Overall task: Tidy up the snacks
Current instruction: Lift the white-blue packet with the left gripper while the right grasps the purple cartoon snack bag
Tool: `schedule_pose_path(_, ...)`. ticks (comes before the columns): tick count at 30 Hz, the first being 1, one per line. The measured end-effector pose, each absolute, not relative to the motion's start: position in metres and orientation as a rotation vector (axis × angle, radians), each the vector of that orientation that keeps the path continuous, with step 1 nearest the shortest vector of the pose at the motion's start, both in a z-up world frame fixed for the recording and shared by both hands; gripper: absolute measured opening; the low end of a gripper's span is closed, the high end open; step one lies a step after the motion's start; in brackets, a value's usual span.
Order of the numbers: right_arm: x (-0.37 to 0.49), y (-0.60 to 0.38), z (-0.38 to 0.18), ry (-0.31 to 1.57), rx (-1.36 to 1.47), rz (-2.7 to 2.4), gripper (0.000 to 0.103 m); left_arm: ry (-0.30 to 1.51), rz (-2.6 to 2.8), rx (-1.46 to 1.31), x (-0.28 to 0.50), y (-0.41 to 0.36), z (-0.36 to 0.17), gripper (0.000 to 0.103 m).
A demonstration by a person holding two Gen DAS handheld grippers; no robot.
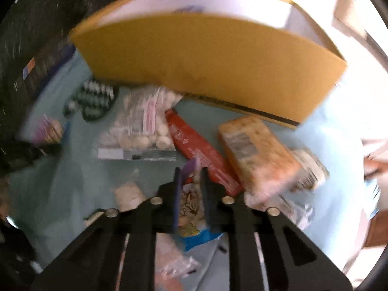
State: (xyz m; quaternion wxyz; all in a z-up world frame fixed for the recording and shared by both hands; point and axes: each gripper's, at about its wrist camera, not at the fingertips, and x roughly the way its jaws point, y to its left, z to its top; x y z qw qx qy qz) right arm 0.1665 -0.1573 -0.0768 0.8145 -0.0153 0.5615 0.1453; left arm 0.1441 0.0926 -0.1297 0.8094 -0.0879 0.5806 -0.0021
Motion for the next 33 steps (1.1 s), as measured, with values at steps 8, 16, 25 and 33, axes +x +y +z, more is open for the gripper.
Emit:
schedule_pose_path(8,0.150,-0.198,-0.043,1.188,0.256,0.355,0.013,1.209,-0.096,-0.159,0.138,0.066,-0.113,0.022)
schedule_pose_path(16,0.144,-0.194,-0.053,1.251,0.306,0.396,0.012,1.235,-0.119,-0.172,0.135,0.055,-0.122,0.020)
schedule_pose_path(25,0.165,-0.183,-0.095,1.351,0.252,0.370,0.034,1.265,-0.068,-0.184,0.157,0.059,-0.142,0.023)
schedule_pose_path(33,0.160,-0.172,-0.104,1.340,0.139,0.376,0.024,1.233,-0.120,-0.135,0.158,0.050,-0.137,0.014)
